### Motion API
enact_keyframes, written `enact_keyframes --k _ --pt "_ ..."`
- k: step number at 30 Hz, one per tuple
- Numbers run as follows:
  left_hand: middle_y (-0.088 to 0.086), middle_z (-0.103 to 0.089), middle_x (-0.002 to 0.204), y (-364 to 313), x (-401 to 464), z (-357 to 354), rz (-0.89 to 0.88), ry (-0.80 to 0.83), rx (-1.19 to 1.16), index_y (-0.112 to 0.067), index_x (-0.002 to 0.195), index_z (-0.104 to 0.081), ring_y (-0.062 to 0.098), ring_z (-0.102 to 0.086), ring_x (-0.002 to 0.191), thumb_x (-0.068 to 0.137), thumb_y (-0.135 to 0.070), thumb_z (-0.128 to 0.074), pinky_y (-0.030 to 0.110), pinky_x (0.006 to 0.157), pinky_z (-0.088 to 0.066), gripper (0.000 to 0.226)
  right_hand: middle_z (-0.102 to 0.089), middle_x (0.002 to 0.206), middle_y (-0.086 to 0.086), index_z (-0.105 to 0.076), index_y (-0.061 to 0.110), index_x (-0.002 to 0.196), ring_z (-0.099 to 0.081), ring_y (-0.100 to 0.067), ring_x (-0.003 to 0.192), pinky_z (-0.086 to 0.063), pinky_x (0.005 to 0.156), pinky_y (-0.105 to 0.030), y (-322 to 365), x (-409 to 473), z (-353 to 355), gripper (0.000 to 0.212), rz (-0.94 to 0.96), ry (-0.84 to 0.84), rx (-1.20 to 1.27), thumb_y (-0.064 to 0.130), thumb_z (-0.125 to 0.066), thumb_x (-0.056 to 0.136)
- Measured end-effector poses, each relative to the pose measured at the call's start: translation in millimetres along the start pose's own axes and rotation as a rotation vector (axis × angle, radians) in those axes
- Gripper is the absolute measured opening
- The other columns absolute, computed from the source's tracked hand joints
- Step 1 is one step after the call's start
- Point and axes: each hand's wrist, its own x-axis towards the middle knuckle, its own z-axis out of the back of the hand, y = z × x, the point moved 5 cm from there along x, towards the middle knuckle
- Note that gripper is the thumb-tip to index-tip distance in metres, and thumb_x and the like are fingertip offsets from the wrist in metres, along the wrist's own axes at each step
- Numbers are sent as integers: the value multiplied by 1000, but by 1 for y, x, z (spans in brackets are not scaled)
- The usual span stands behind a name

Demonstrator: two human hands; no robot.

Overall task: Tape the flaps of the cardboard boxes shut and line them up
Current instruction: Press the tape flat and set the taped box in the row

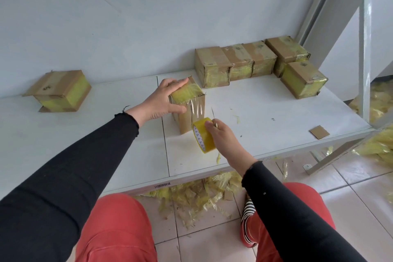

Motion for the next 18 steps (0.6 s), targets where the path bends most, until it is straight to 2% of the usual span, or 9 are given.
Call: enact_keyframes --k 2,5,6,8,10,12,14,16,18 --pt "-9 -34 142 -5 0 2 27 -13 -21 -56 152 -37 6 -35 137 71 -41 -83 24 112 -26 94 -47 86 -8 -50 13 95 -44 -20 79 -34 71 -30 0 8 -3 25 -41 55 42 34 -45 108" --pt "-11 -49 130 -17 2 10 59 -33 -112 -49 148 -49 3 -51 121 64 -50 -81 20 104 -37 90 -49 69 7 -51 16 88 -44 -14 66 -34 52 -16 15 11 8 30 -8 50 63 40 -49 106" --pt "-13 -58 128 -18 4 13 74 -36 -185 -45 144 -55 1 -57 116 63 -52 -79 20 101 -41 85 -57 68 14 -58 19 86 -52 -12 67 -38 54 -14 23 11 12 32 12 59 110 44 -51 105" --pt "-13 -69 114 -14 1 12 179 -30 -326 -38 126 -70 1 -66 96 61 -58 -74 23 92 -48 68 -71 82 20 -73 27 92 -66 -3 80 -46 70 -18 35 11 18 33 54 96 198 53 -54 100" --pt "-5 -66 101 -2 -6 2 311 -12 -394 -31 105 -72 9 -64 82 59 -64 -69 26 84 -53 57 -68 94 15 -71 23 98 -61 -2 91 -41 84 -25 44 11 22 37 99 120 246 56 -55 96" --pt "1 -64 103 11 -15 -5 396 -7 -433 -28 105 -70 17 -63 91 64 -64 -67 31 88 -57 55 -57 99 6 -65 16 108 -49 -12 97 -31 90 -35 47 9 22 35 138 131 296 49 -54 99" --pt "-1 -64 112 17 -18 -5 407 -21 -450 -26 116 -70 18 -60 101 73 -59 -64 35 97 -53 55 -48 97 -1 -57 9 106 -38 -21 95 -23 88 -39 46 10 17 30 174 159 310 38 -52 104" --pt "-11 -60 133 19 -13 4 300 -74 -363 -31 135 -64 12 -53 122 88 -48 -64 34 106 -40 50 -47 97 -3 -50 0 105 -37 -21 92 -25 86 -37 46 12 10 33 205 183 243 33 -48 107" --pt "-17 -41 155 14 -4 14 114 -106 -235 -32 147 -56 4 -27 149 102 -24 -61 26 117 -22 46 -54 96 2 -52 4 108 -48 -11 88 -35 82 -24 46 14 1 26 224 192 175 29 -46 110"
